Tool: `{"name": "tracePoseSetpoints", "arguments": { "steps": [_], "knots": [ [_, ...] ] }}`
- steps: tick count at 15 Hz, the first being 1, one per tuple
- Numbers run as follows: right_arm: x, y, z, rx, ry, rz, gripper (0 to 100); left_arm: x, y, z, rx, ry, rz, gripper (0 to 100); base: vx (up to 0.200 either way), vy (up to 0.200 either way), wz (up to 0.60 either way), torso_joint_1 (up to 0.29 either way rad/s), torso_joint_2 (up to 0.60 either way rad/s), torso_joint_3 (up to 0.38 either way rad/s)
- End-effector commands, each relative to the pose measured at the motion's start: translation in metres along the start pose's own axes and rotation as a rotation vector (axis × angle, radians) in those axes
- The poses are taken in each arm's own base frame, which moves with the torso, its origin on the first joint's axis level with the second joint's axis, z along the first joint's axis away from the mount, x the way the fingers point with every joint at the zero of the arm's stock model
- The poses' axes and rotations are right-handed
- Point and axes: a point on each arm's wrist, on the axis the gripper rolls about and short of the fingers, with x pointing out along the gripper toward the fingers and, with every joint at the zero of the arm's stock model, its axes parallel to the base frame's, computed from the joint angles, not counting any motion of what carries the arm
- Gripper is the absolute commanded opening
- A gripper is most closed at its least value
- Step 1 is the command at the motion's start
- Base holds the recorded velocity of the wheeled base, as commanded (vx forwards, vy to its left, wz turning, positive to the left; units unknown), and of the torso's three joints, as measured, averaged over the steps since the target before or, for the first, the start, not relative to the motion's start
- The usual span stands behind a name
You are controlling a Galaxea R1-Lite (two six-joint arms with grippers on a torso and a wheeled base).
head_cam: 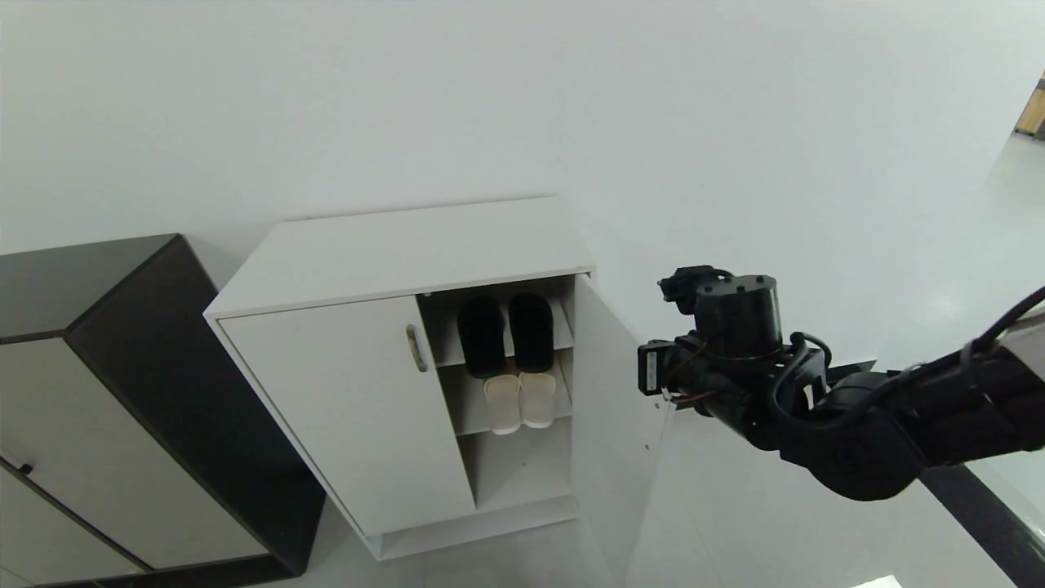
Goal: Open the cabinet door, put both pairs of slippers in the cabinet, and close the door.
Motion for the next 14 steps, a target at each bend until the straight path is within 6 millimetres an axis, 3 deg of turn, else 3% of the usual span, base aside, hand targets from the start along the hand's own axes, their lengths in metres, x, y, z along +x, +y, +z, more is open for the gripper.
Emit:
{"name": "tracePoseSetpoints", "arguments": {
  "steps": [1, 3, 9, 14],
  "knots": [
    [-0.038, 0.012, 0.014, 0.004, -0.046, 0.077, 0, 0.0, 0.0, 0.0, 0.0, 0.0, 0.001, 0, 0.0, 0.0, 0.0, 0.0, 0.0, 0.0],
    [-0.049, 0.014, 0.017, 0.004, -0.057, 0.1, 0, 0.0, 0.0, 0.0, -0.002, 0.0, 0.001, 0, 0.0, 0.0, 0.0, 0.0, 0.0, 0.0],
    [-0.048, 0.012, 0.001, -0.078, -0.01, 0.114, 0, 0.0, 0.0, 0.0, -0.002, 0.0, 0.001, 0, 0.0, 0.0, 0.0, 0.0, 0.0, 0.0],
    [-0.048, 0.011, -0.001, -0.084, -0.003, 0.116, 0, 0.0, 0.0, 0.0, -0.002, 0.0, 0.001, 0, 0.0, 0.0, 0.0, 0.0, 0.0, 0.0]
  ]
}}
